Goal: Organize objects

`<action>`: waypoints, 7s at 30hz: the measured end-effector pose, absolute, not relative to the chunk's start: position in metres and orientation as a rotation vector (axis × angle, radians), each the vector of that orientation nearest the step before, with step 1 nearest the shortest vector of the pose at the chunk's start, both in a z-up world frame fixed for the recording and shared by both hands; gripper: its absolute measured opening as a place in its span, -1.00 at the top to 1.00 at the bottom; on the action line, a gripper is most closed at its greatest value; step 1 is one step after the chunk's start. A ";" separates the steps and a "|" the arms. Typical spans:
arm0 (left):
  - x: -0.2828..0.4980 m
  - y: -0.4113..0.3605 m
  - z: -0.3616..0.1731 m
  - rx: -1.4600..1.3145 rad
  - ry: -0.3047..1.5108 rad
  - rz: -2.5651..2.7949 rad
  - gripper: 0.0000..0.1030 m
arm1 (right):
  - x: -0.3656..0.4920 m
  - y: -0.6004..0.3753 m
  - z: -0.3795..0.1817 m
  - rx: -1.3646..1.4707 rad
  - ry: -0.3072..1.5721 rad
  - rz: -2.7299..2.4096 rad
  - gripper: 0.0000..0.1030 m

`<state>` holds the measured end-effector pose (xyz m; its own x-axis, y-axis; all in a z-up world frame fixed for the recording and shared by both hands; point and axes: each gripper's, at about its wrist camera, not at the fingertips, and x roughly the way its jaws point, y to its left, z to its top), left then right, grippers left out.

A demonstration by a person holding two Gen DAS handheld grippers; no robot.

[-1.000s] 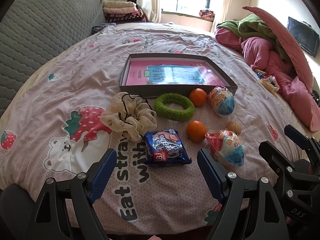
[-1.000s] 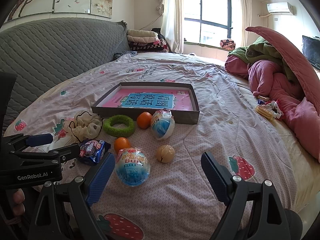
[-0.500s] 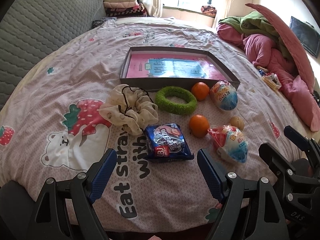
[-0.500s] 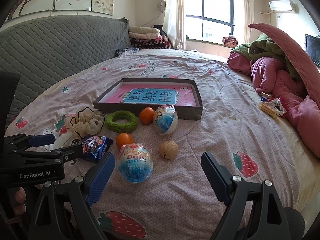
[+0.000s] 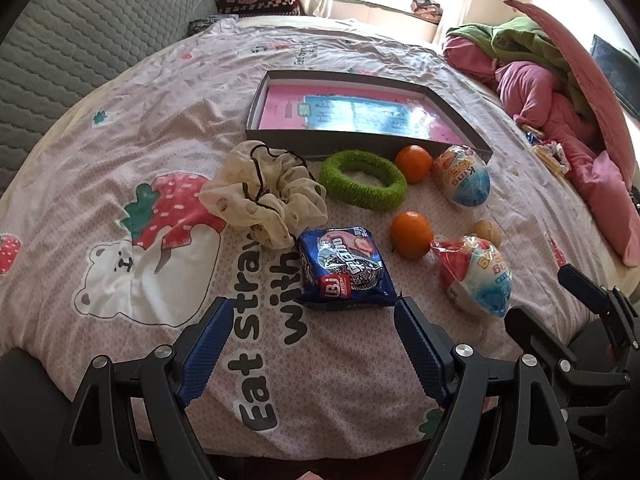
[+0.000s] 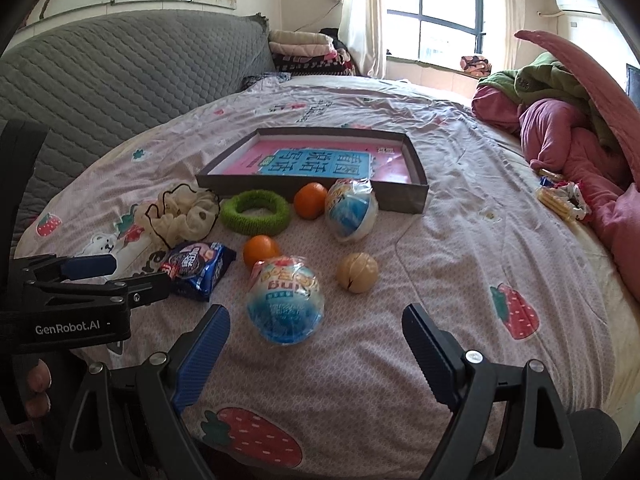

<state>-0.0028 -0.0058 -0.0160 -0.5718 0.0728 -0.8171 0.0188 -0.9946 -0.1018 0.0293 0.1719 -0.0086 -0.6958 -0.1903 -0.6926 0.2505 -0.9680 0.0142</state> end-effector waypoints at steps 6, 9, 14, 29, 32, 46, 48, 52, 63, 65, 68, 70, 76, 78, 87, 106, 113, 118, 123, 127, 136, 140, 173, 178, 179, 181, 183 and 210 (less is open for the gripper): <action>-0.009 -0.004 -0.020 -1.465 -0.177 2.749 -0.62 | 0.026 0.171 -0.014 1.101 0.121 -2.682 -0.70; -0.013 0.000 -0.020 -1.467 -0.171 2.760 -0.62 | 0.025 0.170 -0.016 1.104 0.127 -2.683 -0.70; -0.023 0.004 -0.023 -1.496 -0.178 2.758 -0.62 | 0.024 0.169 -0.019 1.113 0.131 -2.679 -0.70; -0.050 0.010 -0.040 -1.578 -0.193 2.748 -0.62 | 0.011 0.155 -0.033 1.109 0.150 -2.674 -0.70; -0.053 0.011 -0.043 -1.586 -0.201 2.749 -0.62 | 0.008 0.153 -0.036 1.110 0.155 -2.670 -0.70; -0.067 0.008 -0.059 -1.640 -0.256 2.743 -0.62 | -0.004 0.150 -0.045 1.121 0.131 -2.645 -0.18; -0.068 0.008 -0.060 -1.642 -0.254 2.749 -0.62 | -0.004 0.149 -0.046 1.116 0.138 -2.636 -0.11; -0.069 0.010 -0.060 -1.646 -0.239 2.752 -0.62 | -0.004 0.143 -0.047 1.096 0.175 -2.629 -0.05; -0.064 0.012 -0.056 -1.598 -0.251 2.736 -0.24 | 0.000 0.144 -0.045 1.042 0.187 -2.621 -0.02; -0.062 0.013 -0.054 -1.586 -0.258 2.728 -0.17 | 0.002 0.145 -0.043 1.025 0.187 -2.629 -0.02; -0.057 0.013 -0.052 -1.575 -0.263 2.716 -0.16 | 0.002 0.149 -0.041 1.016 0.171 -2.634 -0.02; -0.052 0.012 -0.050 -1.564 -0.265 2.708 -0.16 | 0.003 0.152 -0.039 1.013 0.163 -2.639 -0.02; -0.038 0.011 -0.045 -1.525 -0.269 2.697 -0.16 | 0.009 0.162 -0.031 0.955 0.145 -2.673 -0.02; -0.034 0.013 -0.043 -1.511 -0.265 2.701 -0.16 | 0.011 0.165 -0.027 0.932 0.137 -2.684 -0.02; -0.018 0.028 -0.020 -1.340 -0.169 2.756 -0.16 | 0.014 0.180 -0.016 0.873 0.087 -2.726 -0.02; -0.027 0.026 0.002 -1.067 -0.082 2.871 -0.16 | 0.005 0.177 0.003 0.722 0.185 -2.771 -0.02; -0.043 0.021 0.004 -1.023 -0.058 2.889 -0.16 | -0.014 0.177 0.010 0.704 0.190 -2.779 -0.02; -0.054 0.020 0.006 -0.986 -0.029 2.903 -0.17 | -0.027 0.178 0.012 0.706 0.179 -2.777 -0.02; -0.065 0.024 0.009 -0.977 0.003 2.885 -0.17 | -0.036 0.176 0.015 0.694 0.186 -2.771 -0.02; -0.071 0.025 0.010 -0.986 0.001 2.870 -0.17 | -0.041 0.177 0.017 0.686 0.172 -2.771 -0.02; -0.091 0.023 0.024 -0.951 0.006 2.870 -0.17 | -0.052 0.179 0.027 0.642 0.180 -2.785 -0.02; -0.103 0.020 0.031 -0.954 -0.027 2.856 -0.17 | -0.062 0.181 0.033 0.622 0.151 -2.795 -0.02; -0.220 -0.052 0.029 -1.077 -0.188 2.810 -0.19 | -0.160 0.188 0.031 0.659 0.170 -2.815 -0.02; -0.234 -0.051 0.013 -1.165 -0.199 2.754 -0.19 | -0.174 0.190 0.022 0.709 0.184 -2.802 -0.02; -0.236 -0.051 0.009 -1.186 -0.198 2.745 -0.19 | -0.176 0.190 0.019 0.723 0.185 -2.797 -0.02; -0.240 -0.051 0.004 -1.213 -0.204 2.726 -0.19 | -0.182 0.191 0.012 0.770 0.180 -2.780 -0.02; -0.242 -0.052 -0.003 -1.249 -0.229 2.700 -0.19 | -0.188 0.192 0.005 0.815 0.170 -2.767 -0.02; -0.243 -0.032 -0.037 -1.402 -0.212 2.585 -0.19 | -0.207 0.203 -0.038 1.096 0.061 -2.649 -0.03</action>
